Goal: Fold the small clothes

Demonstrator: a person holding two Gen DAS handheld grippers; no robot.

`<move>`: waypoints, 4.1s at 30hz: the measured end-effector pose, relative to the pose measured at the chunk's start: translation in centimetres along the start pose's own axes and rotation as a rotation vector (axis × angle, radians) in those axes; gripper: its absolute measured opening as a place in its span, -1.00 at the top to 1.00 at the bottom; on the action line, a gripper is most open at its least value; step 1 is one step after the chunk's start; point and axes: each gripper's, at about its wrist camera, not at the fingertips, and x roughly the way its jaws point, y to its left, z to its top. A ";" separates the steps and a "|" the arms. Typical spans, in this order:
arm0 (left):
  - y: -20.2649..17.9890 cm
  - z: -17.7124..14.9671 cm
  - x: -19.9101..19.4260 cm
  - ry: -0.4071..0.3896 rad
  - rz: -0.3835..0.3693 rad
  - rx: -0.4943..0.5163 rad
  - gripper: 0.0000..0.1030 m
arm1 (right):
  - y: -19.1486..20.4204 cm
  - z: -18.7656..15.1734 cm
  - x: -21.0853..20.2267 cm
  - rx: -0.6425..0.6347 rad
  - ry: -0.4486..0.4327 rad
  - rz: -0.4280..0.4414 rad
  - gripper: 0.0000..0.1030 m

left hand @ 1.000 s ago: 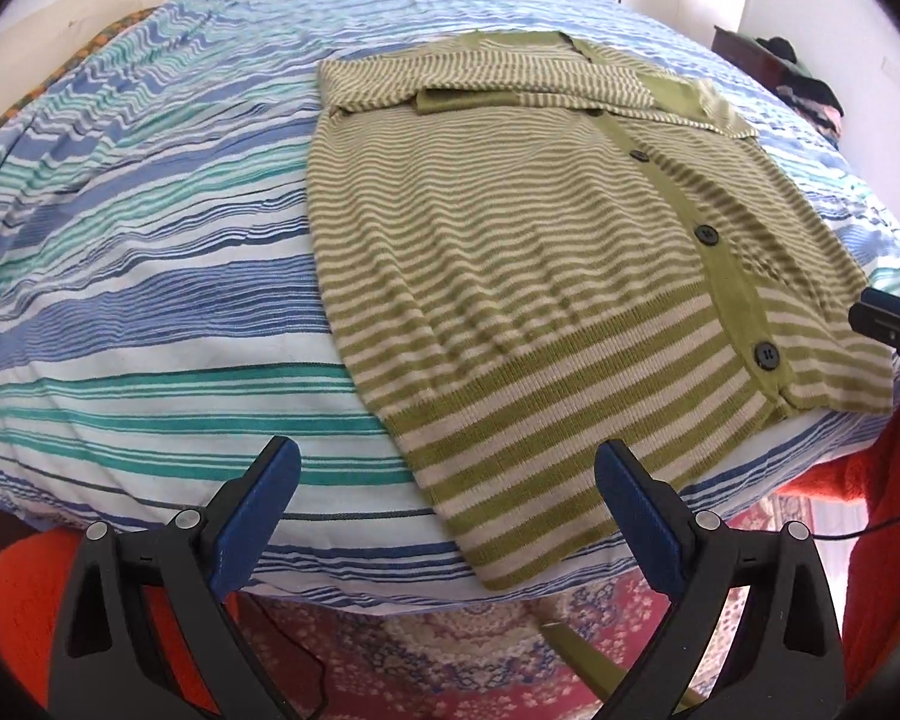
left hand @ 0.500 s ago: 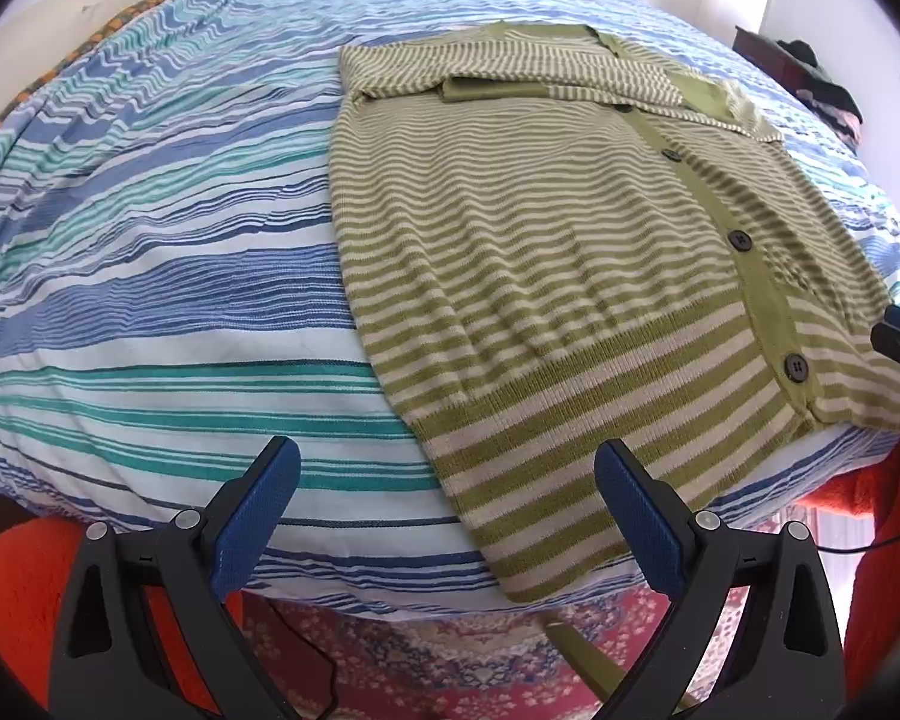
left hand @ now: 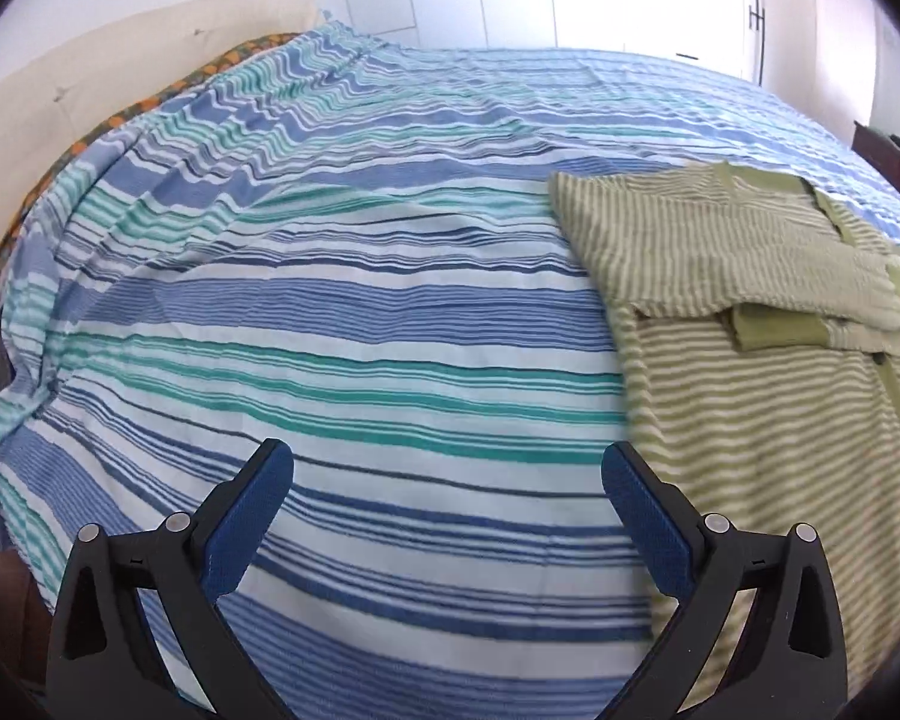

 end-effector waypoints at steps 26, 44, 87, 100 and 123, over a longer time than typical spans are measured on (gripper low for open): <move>2.5 -2.0 4.6 0.061 -0.098 -0.106 -0.99 | -0.7 0.2 0.9 0.059 0.010 0.053 -0.26; 2.5 -2.0 4.6 0.061 -0.098 -0.106 -0.99 | -3.2 -0.3 0.5 0.152 0.002 0.063 -0.26; 2.6 -2.0 4.5 0.061 -0.098 -0.105 -0.99 | -3.2 -0.5 1.2 0.137 0.027 0.048 -0.26; 2.6 -2.0 4.6 0.061 -0.098 -0.106 -0.99 | -3.5 -0.5 1.2 0.144 0.027 0.055 -0.26; 2.6 -2.0 4.6 0.060 -0.099 -0.105 -0.99 | -4.2 -0.4 0.5 0.174 -0.008 0.046 -0.26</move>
